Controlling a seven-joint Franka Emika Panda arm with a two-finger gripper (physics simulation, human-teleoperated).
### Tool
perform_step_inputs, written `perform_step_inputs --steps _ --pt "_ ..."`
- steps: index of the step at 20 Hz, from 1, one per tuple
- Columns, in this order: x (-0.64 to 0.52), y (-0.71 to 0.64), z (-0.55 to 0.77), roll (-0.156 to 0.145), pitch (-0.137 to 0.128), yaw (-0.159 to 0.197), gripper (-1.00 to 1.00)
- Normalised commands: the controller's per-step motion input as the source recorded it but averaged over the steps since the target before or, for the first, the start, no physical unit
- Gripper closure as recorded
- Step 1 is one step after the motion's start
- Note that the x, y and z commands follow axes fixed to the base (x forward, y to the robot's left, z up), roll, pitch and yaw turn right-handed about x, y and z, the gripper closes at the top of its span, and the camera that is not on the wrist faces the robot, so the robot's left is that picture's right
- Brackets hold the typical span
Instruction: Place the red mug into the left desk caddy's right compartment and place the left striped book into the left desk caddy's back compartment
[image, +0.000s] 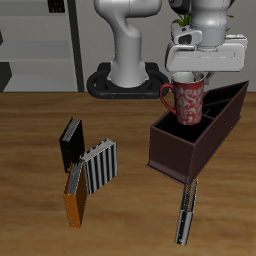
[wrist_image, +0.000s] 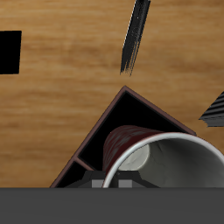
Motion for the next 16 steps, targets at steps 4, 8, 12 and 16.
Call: perform_step_inputs --steps 4,8,12,16 --pt "0.11 0.01 -0.12 -0.013 0.019 -0.010 1.00" --pt "0.11 0.08 -0.32 0.015 0.041 -0.013 1.00" --pt "0.08 0.07 -0.17 0.013 0.027 -0.013 1.00" --pt "0.09 0.07 -0.20 -0.003 0.030 -0.030 1.00"
